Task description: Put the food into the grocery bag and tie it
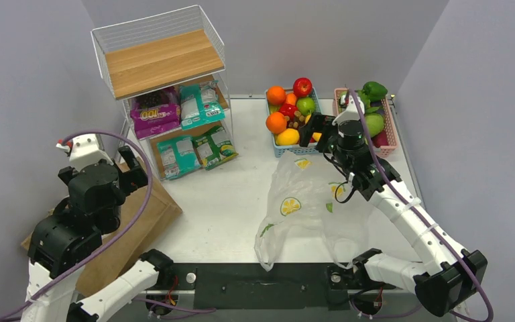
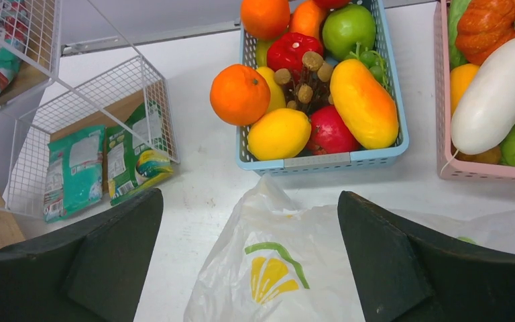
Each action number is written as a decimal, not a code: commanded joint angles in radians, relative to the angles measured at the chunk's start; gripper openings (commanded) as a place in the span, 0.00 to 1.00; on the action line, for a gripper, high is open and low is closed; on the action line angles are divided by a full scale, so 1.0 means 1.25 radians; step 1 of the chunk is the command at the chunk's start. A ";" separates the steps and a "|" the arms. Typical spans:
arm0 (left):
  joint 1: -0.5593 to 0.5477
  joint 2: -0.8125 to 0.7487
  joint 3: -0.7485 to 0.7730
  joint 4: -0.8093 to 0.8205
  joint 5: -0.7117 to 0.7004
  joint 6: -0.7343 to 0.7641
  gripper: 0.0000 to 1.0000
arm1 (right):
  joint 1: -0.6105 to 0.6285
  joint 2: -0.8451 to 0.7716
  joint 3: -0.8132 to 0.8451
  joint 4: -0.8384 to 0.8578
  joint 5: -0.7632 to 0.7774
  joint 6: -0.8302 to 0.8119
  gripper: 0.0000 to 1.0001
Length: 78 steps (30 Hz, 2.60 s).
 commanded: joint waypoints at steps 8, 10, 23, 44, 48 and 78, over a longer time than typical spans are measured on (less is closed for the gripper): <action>0.018 0.107 0.046 -0.078 -0.169 0.044 0.96 | 0.023 0.041 0.056 -0.048 -0.057 0.025 1.00; 0.049 0.131 0.062 -0.082 -0.157 0.050 0.96 | 0.041 0.053 0.068 -0.053 -0.080 0.017 1.00; 0.210 0.067 0.035 -0.026 0.061 0.097 0.96 | 0.320 0.267 0.149 0.094 -0.365 -0.024 0.95; 0.210 -0.106 -0.034 -0.003 0.189 0.008 0.95 | 0.523 0.752 0.469 0.408 -0.447 0.185 0.84; 0.209 -0.123 -0.023 -0.017 0.189 0.005 0.95 | 0.525 0.843 0.543 0.415 -0.446 0.208 0.83; 0.209 -0.168 -0.043 -0.027 0.196 -0.015 0.95 | 0.550 0.872 0.586 0.235 -0.402 0.087 0.00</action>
